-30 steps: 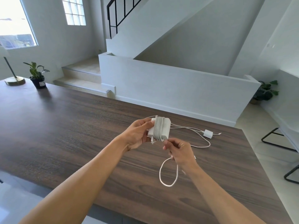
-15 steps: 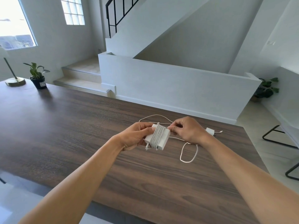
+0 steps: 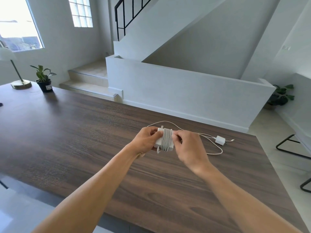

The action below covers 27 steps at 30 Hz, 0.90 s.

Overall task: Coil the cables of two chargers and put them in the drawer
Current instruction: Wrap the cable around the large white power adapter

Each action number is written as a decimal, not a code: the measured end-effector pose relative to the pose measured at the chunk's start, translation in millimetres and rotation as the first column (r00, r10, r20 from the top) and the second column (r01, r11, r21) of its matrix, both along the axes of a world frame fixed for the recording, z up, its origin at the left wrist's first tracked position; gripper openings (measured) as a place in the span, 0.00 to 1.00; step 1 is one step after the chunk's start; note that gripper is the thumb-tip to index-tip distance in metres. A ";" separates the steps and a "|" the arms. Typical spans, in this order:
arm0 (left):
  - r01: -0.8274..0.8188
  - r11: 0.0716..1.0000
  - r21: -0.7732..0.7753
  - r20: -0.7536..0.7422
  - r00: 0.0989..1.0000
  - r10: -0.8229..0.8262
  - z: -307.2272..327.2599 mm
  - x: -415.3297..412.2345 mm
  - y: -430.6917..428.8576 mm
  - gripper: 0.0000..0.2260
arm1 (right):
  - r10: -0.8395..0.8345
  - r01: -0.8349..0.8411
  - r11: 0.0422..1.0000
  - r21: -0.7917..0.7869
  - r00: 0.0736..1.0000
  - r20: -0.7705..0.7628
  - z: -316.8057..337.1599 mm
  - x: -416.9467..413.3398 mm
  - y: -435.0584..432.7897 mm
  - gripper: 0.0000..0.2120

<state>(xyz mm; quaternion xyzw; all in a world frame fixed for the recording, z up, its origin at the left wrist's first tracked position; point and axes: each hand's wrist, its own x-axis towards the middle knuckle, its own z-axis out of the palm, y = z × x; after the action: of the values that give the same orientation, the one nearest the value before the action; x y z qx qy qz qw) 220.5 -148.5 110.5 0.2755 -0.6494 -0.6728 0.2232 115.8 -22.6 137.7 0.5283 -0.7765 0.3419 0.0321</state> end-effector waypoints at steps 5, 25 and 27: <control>-0.093 0.990 0.111 -0.033 0.995 0.097 0.2 -3.4 -3.5 0.10 | 0.050 -0.060 0.991 -0.122 0.995 -0.083 -33.6 14.8 11.4 0.08; 0.273 0.937 0.217 -0.212 0.950 -0.228 12.6 11.1 9.6 0.14 | 0.150 -0.132 0.989 -0.072 0.905 0.398 -36.7 -23.2 25.5 0.07; 0.313 0.933 0.177 -0.176 0.943 -0.283 14.1 12.0 13.7 0.14 | 0.118 -0.115 0.993 -0.030 0.931 0.346 -27.2 -33.6 21.9 0.11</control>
<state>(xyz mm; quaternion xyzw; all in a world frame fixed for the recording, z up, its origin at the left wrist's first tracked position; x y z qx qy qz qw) 232.5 -134.8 124.5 0.1444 -0.5937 -0.7797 0.1366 82.1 -0.6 110.6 0.5046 -0.7358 0.4344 -0.1234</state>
